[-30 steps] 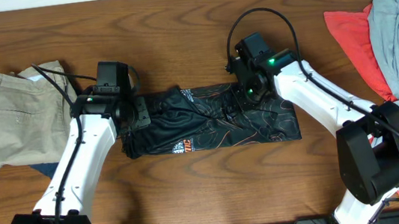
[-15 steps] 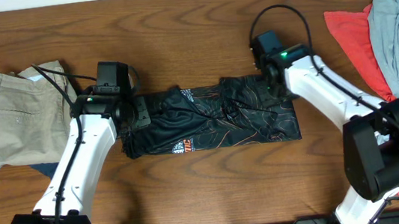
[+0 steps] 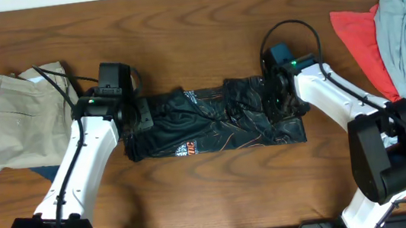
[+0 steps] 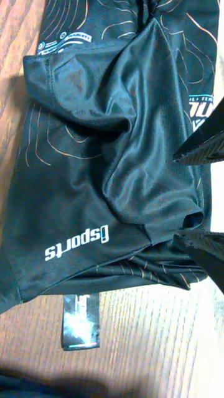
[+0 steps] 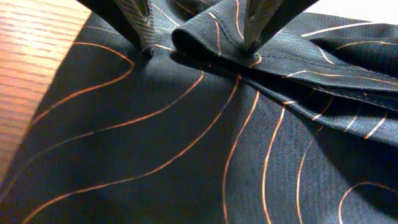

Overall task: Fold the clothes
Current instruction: 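Grasp the jersey's right half at the middle with the right gripper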

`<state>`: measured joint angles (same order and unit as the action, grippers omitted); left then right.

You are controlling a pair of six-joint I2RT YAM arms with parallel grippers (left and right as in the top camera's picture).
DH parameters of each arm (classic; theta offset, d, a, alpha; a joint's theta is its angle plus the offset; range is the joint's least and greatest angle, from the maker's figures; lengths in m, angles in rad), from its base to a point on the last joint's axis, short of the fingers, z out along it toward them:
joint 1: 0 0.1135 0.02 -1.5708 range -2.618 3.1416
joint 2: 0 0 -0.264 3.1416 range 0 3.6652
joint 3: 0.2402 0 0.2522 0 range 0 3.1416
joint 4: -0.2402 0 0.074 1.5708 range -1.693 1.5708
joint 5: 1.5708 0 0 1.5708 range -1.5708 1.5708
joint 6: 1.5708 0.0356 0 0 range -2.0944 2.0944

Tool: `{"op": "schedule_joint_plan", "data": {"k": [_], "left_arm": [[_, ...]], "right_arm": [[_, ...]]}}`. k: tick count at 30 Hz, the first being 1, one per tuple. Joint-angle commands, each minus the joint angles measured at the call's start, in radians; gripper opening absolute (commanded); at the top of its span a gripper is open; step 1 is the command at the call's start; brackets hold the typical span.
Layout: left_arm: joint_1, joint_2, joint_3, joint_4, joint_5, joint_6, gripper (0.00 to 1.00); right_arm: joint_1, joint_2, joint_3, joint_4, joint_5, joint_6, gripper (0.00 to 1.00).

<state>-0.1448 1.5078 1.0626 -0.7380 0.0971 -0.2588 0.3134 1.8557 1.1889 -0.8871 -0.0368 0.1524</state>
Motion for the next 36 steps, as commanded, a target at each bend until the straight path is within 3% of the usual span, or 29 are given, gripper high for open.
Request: {"op": "schedule_joint_plan", "data": {"k": [1,4,7,11,16,19,23,27,30,36], "left_arm": [[0.005,0.002,-0.011,-0.006,-0.012,-0.006,0.36],[0.005,0.002,-0.011,-0.006,-0.012,-0.006,0.36],[0.005,0.002,-0.011,-0.005,-0.012,-0.006,0.36],[0.005,0.002,-0.011,-0.005,-0.012,-0.005,0.36],[0.005,0.002,-0.011,-0.005,-0.012,-0.005,0.36],[0.005,0.002,-0.011,-0.005,-0.012,-0.005,0.36],[0.005,0.002,-0.011,-0.005,-0.012,-0.005,0.37],[0.005,0.002,-0.011,-0.006,-0.012,-0.005,0.37],[0.005,0.002,-0.011,-0.006,-0.012,-0.005,0.37],[0.005,0.002,-0.012,-0.006,-0.012,-0.005,0.37]], "right_arm": [[0.003,-0.011,-0.009,0.005,-0.029,0.008,0.36],[0.005,-0.011,-0.009,0.014,-0.072,0.007,0.13],[0.011,-0.011,-0.009,0.038,-0.211,-0.070,0.03],[0.033,-0.011,-0.009,0.044,-0.435,-0.222,0.04],[0.089,-0.011,-0.009,0.016,-0.514,-0.283,0.09],[0.127,-0.011,-0.009,-0.004,-0.513,-0.282,0.21],[0.164,-0.011,-0.009,-0.009,-0.513,-0.287,0.24],[0.174,-0.012,-0.009,-0.003,-0.513,-0.289,0.25],[0.167,-0.012,0.002,-0.011,-0.473,-0.288,0.15],[0.120,-0.040,0.062,-0.012,-0.237,-0.178,0.16]]}}
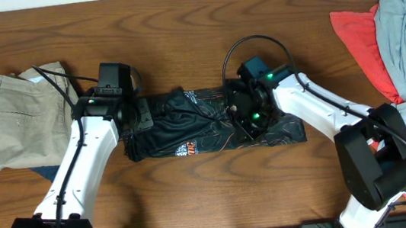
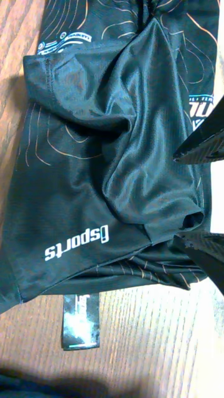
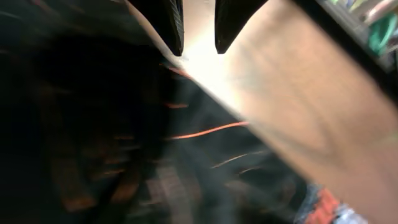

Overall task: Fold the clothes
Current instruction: 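Grasp the jersey's right half at the middle with the right gripper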

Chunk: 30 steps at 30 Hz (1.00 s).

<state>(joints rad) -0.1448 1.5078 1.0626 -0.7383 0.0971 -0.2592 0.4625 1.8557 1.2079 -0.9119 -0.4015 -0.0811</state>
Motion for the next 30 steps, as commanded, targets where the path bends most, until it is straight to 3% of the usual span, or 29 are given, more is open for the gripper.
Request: {"op": "schedule_joint_plan", "data": {"k": [1,9,14,25,30], "left_arm": [[0.005,0.002,-0.011,-0.006,-0.012,-0.005,0.37],[0.005,0.002,-0.011,-0.005,-0.012,-0.005,0.37],[0.005,0.002,-0.011,-0.005,-0.012,-0.005,0.37],[0.005,0.002,-0.012,-0.005,-0.012,-0.005,0.37],[0.005,0.002,-0.012,-0.005,-0.012,-0.005,0.37]], "right_arm": [[-0.037,-0.048,0.043,0.027,0.158,0.059,0.16],[-0.056,-0.035,0.039,0.065,0.330,0.136,0.17],[-0.055,-0.009,0.034,0.052,0.331,0.140,0.16],[0.010,-0.003,0.000,0.045,0.086,0.050,0.14],[0.047,-0.003,0.000,0.044,-0.104,-0.066,0.20]]}}
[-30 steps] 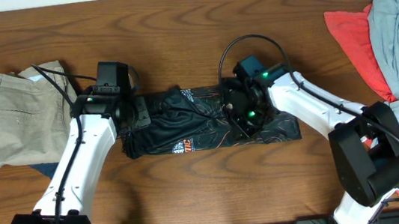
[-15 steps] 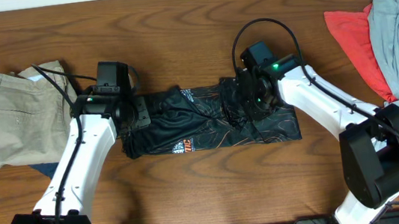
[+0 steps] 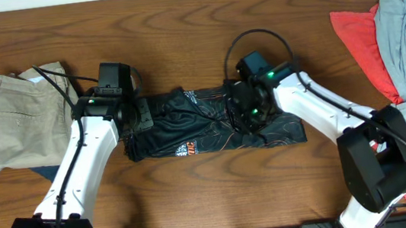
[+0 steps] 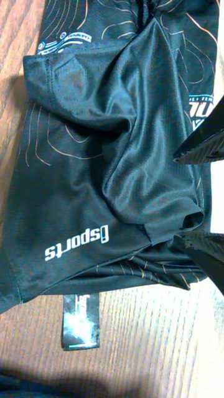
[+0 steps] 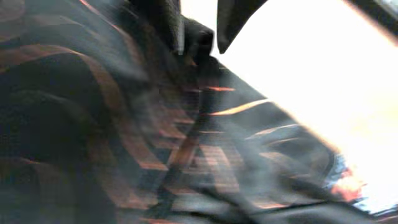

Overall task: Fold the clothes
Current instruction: 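Grasp the jersey's right half at the middle with the right gripper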

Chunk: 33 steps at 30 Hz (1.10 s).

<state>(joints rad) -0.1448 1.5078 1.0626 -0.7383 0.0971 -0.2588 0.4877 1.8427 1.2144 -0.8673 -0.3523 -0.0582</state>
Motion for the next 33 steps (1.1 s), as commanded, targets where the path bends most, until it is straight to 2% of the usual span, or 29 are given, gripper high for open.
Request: {"op": "schedule_joint_plan", "data": {"k": [1,12,14,20,26,33], "left_arm": [[0.005,0.002,-0.012,-0.006,-0.012,-0.005,0.37],[0.005,0.002,-0.012,-0.006,-0.012,-0.005,0.38],[0.005,0.002,-0.012,-0.006,-0.012,-0.005,0.53],[0.005,0.003,-0.020,-0.008,-0.013,-0.005,0.76],[0.026,0.070,-0.031,-0.013,-0.015,0.016,0.87],[0.122,0.208,-0.031,0.029,-0.012,0.049,0.88]], "right_arm": [[0.029,0.010,-0.007,0.000,-0.171,-0.097,0.21],[0.008,-0.012,0.024,-0.024,0.017,-0.040,0.24],[-0.005,-0.041,0.038,-0.027,0.033,-0.039,0.25],[-0.048,-0.154,0.045,-0.027,0.109,-0.024,0.29],[-0.121,-0.201,0.045,-0.039,0.241,0.088,0.34],[-0.197,-0.200,0.045,-0.065,0.244,0.133,0.35]]}}
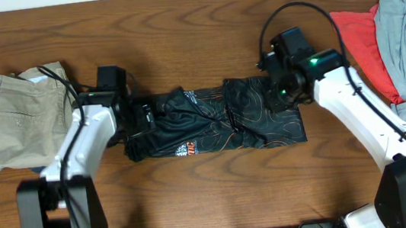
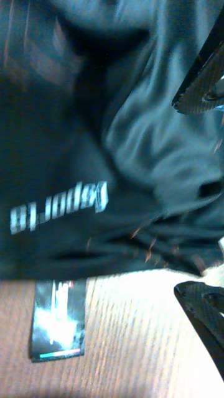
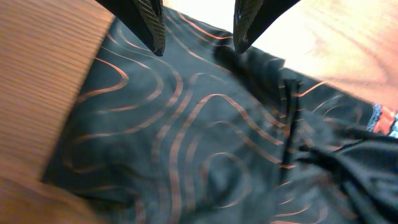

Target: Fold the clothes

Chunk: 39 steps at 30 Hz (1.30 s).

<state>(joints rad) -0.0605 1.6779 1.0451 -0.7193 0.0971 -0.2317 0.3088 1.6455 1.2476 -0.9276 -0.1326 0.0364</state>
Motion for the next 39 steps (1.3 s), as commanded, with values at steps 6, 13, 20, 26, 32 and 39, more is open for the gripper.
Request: {"op": "schedule_joint_plan", "data": {"k": [6,13,20,26,32,39], "left_arm": [[0.099,0.126,-0.013,0.086,0.117,0.096,0.88],[0.097,0.224,-0.013,0.115,0.185,0.108,0.80],[0.097,0.233,-0.012,0.115,0.216,0.108,0.23],[0.102,0.188,0.066,0.023,0.107,0.100,0.20],[0.142,0.148,0.270,-0.206,-0.094,0.073,0.20],[0.127,0.126,0.404,-0.319,-0.045,0.063,0.20]], "right_arm": [[-0.022,-0.003,0.011,-0.006,0.024,0.039,0.35],[-0.022,-0.003,0.011,-0.007,0.024,0.039,0.36],[-0.023,-0.003,0.011,-0.006,0.031,0.039,0.36],[-0.023,-0.003,0.011,-0.007,0.169,0.099,0.41],[-0.051,-0.003,0.011,-0.006,0.208,0.109,0.43],[-0.103,-0.003,0.011,-0.008,0.207,0.109,0.44]]}}
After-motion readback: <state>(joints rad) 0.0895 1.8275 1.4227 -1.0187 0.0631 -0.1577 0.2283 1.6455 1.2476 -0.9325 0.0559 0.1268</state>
